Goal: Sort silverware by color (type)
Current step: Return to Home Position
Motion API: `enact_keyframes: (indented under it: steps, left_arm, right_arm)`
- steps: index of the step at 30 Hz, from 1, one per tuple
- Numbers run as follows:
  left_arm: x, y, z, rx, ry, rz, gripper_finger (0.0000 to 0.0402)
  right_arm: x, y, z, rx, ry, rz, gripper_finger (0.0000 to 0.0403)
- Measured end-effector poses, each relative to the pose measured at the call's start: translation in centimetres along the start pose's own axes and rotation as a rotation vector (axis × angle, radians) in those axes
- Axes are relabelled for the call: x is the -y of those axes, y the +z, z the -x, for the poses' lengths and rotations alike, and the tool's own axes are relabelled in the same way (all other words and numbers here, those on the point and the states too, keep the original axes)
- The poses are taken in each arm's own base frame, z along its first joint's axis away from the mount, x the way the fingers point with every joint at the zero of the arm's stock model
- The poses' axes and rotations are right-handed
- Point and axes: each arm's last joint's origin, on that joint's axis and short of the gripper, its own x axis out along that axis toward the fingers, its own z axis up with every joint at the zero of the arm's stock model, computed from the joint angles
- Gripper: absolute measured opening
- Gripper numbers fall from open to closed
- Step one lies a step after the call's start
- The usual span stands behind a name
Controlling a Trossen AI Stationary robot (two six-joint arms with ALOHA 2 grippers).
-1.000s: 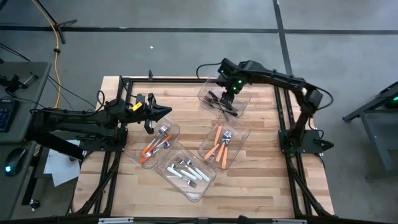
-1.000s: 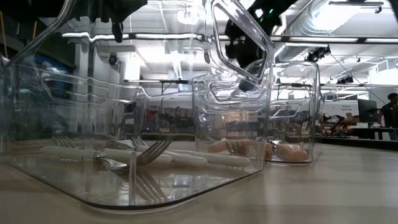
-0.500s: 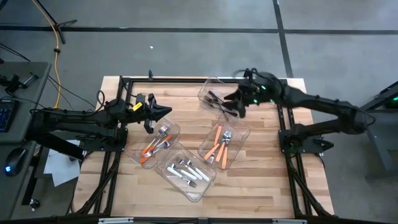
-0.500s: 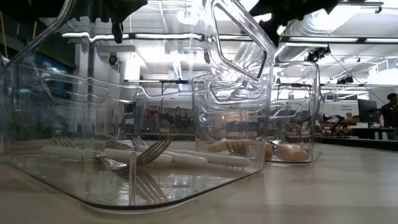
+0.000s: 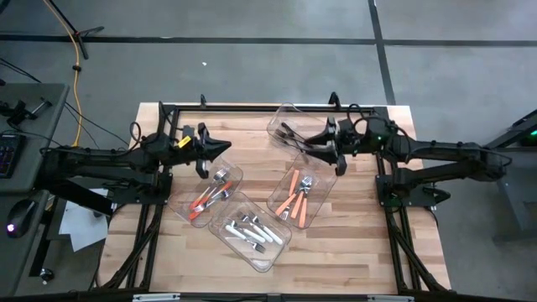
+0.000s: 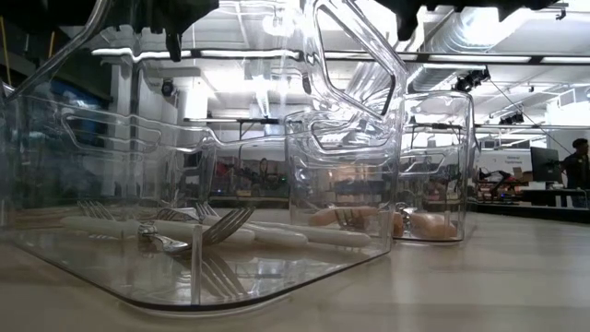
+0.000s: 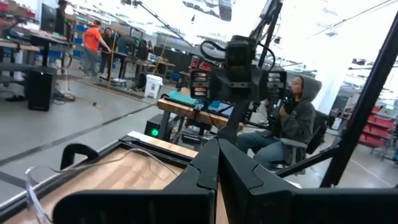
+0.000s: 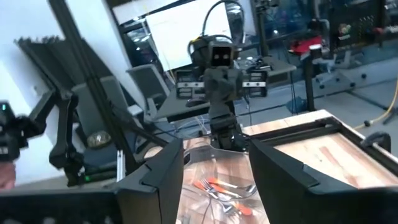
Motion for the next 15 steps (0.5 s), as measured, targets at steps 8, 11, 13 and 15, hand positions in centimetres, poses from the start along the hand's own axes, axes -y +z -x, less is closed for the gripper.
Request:
enact_keyframes:
  steps: [8, 11, 13, 15]
  left_arm:
    - [0.00, 0.08, 0.00, 0.007, -0.007, -0.001, 0.0000]
    - [0.08, 0.07, 0.00, 0.000, -0.033, -0.001, 0.0000]
    - [0.10, 0.11, 0.06, 0.000, -0.038, -0.001, 0.0000]
    - [0.16, 0.35, 0.25, 0.014, -0.043, -0.001, 0.0000]
  right_arm:
    - [-0.81, -0.23, -0.21, -0.010, 0.038, 0.048, 0.0116]
    - [-0.93, -0.32, -0.24, -0.018, 0.048, 0.017, 0.0052]
    - [-1.00, -0.39, -0.24, -0.027, 0.065, 0.034, 0.0014]
    - [-1.05, -0.39, -0.25, -0.028, 0.076, 0.041, 0.0015]
